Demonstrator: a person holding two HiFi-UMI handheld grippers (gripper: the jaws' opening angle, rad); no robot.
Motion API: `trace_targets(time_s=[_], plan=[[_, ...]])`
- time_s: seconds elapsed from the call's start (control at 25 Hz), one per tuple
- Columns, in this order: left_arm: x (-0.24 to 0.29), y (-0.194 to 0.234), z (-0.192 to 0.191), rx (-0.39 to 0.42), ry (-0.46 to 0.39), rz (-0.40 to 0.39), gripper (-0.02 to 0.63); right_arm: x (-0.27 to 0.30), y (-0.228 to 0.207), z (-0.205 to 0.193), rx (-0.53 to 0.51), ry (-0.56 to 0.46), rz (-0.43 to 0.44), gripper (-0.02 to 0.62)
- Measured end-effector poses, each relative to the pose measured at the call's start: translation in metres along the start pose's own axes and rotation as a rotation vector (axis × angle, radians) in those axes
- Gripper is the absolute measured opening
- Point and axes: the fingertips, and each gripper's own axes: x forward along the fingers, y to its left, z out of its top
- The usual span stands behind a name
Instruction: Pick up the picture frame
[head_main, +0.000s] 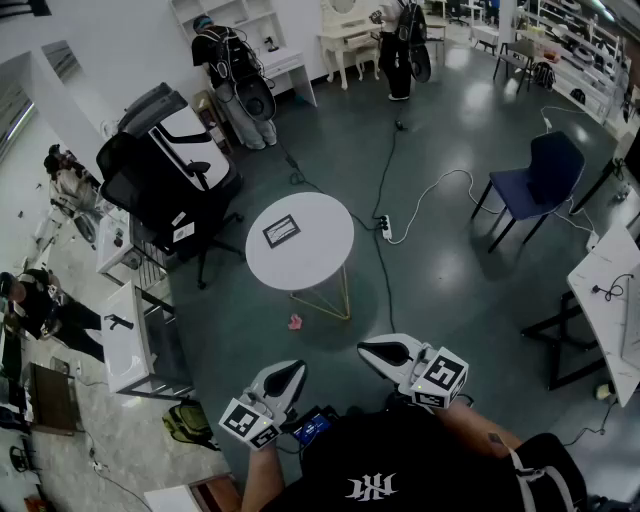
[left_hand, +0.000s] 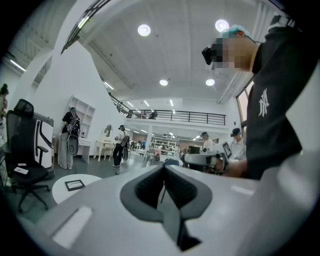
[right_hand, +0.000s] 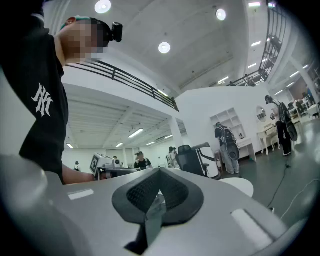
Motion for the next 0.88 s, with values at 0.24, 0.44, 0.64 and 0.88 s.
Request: trace_targets(time_s=[0.24, 0.44, 0.64, 0.88], plan=[[-0.017, 0.024, 0.003, 0.053, 0.020, 0.004, 0.004, 0.031, 0.015, -0.012, -0.027, 0.034, 0.002, -0.005], [-0.036, 0.034, -0.003, 0.035, 0.022, -0.018, 0.003, 0.053, 0.020, -0.012, -0.054, 0.030, -0.012, -0.005], [-0.048, 0.039, -0.009, 0.036, 0.014, -0.047, 0.003, 0.065, 0.023, -0.020, -0.043, 0.009, -0.033, -0.005], [-0.062, 0.058, -0.011, 0.038, 0.016, -0.070, 0.003, 0.084, 0.026, -0.026, -0.061, 0.032, -0.062, 0.000]])
